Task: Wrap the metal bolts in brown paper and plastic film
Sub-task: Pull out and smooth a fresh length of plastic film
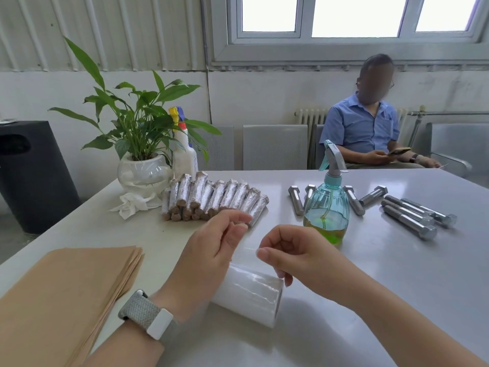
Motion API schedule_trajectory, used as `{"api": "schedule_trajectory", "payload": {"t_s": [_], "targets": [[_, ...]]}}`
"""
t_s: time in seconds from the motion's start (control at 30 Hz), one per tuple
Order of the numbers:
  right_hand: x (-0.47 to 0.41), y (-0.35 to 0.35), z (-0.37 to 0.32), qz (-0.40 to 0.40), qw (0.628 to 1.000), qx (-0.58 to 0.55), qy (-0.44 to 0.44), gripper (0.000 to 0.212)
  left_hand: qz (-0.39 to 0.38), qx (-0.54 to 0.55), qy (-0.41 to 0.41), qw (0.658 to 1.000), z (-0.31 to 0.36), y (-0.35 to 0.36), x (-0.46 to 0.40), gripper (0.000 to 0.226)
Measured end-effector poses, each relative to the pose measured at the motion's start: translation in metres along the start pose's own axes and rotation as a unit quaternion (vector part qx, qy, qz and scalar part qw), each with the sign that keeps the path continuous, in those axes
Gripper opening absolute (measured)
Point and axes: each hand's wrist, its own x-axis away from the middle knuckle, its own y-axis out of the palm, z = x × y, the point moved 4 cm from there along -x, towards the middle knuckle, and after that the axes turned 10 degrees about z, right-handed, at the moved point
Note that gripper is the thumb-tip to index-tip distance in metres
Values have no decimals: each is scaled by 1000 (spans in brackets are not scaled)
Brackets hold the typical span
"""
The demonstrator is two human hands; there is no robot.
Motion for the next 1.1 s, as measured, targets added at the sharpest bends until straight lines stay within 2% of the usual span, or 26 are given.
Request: {"api": "schedule_trajectory", "payload": {"t_s": [0.23, 0.47, 0.57, 0.63, 0.7, 0.77, 0.83, 0.87, 0.93, 1.03, 1.1], "targets": [[0, 6, -1, 8, 1000, -21, -19, 11, -76, -30, 127, 988, 14, -5, -9, 66], [1, 5, 5, 1, 998, -65, 17, 19, -168, -179, 176, 953, 21, 1, -7, 44], [0, 1, 13, 9, 987, -132, 92, 13, -182, -216, 169, 944, 18, 2, -6, 35], [0, -3, 20, -13, 975, -159, 152, 14, -164, -203, 175, 949, 19, -1, -3, 34], [3, -4, 23, -86, 971, -138, 174, 26, -129, -177, 157, 963, 16, -7, -1, 35], [8, -4, 21, -171, 965, -126, 154, 46, -82, -132, 89, 984, 8, -12, 0, 37], [13, 0, 19, -204, 959, -142, 136, 65, -8, -66, -4, 998, -2, -17, 2, 34], [13, 4, 20, -198, 962, -139, 130, 72, 34, -38, -49, 997, -7, -18, 4, 34], [14, 17, 19, -160, 973, -119, 119, 70, 110, -19, -102, 989, -15, -20, 8, 36], [15, 34, 12, -116, 964, -216, 106, 51, 168, -60, -116, 977, -20, -16, 13, 38], [15, 36, 7, -88, 951, -276, 105, 54, 188, -67, -126, 972, -23, -15, 14, 37]]}}
